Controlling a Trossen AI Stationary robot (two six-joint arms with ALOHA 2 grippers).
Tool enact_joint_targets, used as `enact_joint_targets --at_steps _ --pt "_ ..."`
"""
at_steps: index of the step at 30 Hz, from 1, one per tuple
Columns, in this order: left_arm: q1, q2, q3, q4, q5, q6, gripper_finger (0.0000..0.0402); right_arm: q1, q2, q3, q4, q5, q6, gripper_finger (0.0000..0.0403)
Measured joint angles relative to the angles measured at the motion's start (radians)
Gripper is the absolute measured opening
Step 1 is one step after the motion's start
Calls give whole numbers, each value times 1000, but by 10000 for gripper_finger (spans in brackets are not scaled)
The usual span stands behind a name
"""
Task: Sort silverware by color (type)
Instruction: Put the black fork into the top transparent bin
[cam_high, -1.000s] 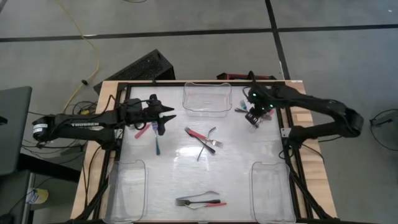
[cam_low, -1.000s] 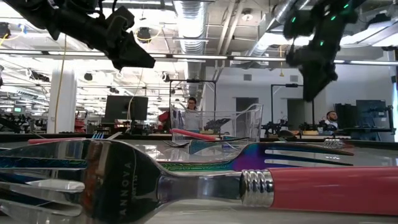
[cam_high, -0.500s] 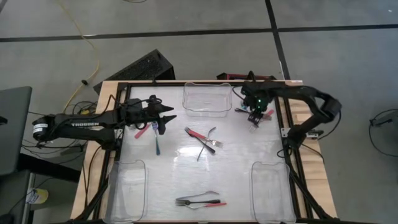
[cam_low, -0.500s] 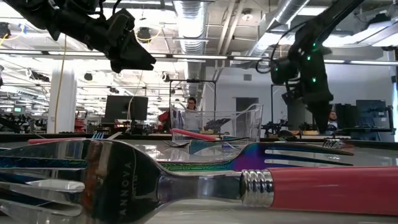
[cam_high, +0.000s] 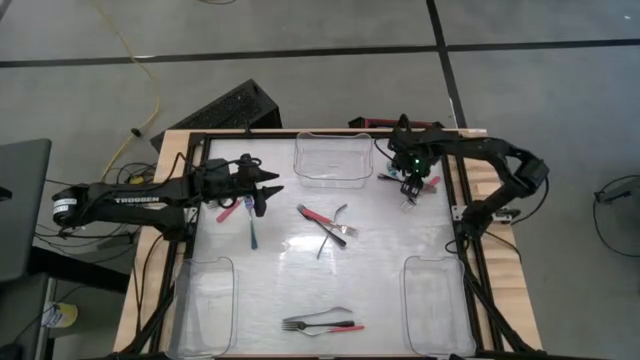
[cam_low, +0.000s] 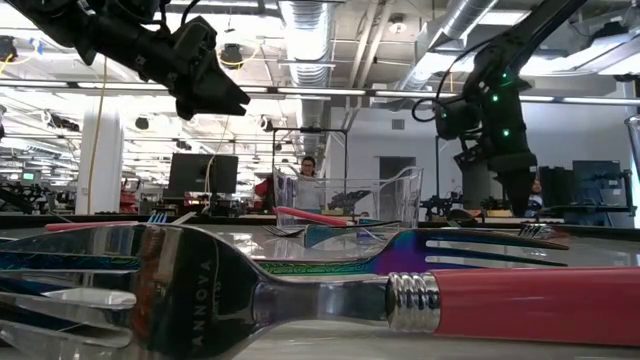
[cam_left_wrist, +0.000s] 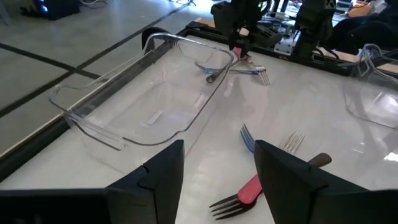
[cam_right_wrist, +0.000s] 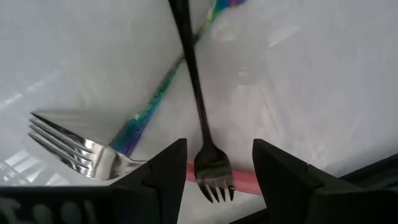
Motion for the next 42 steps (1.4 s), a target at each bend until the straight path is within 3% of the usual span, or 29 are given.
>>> enact_joint_targets --at_steps 7,13,19,23,35,39,42 --pt "-2 0 0 -2 -5 0 181 40 -120 30 -25 -1 117 205" --pt "-2 0 0 -2 0 2 181 113 -262 34 -94 -110 453 205" --pt "-2 0 0 -1 0 8 181 231 -342 34 -110 -119 688 205" --pt "-2 0 0 -1 0 30 181 311 -344 34 -109 -116 953 205" --pt "-2 0 0 -1 31 17 181 608 -344 34 -220 189 1631 205" --pt "-2 0 0 -1 31 28 181 645 -343 34 -213 218 1655 205" --pt "-2 0 0 -1 31 42 181 643 -343 33 -195 216 1539 205"
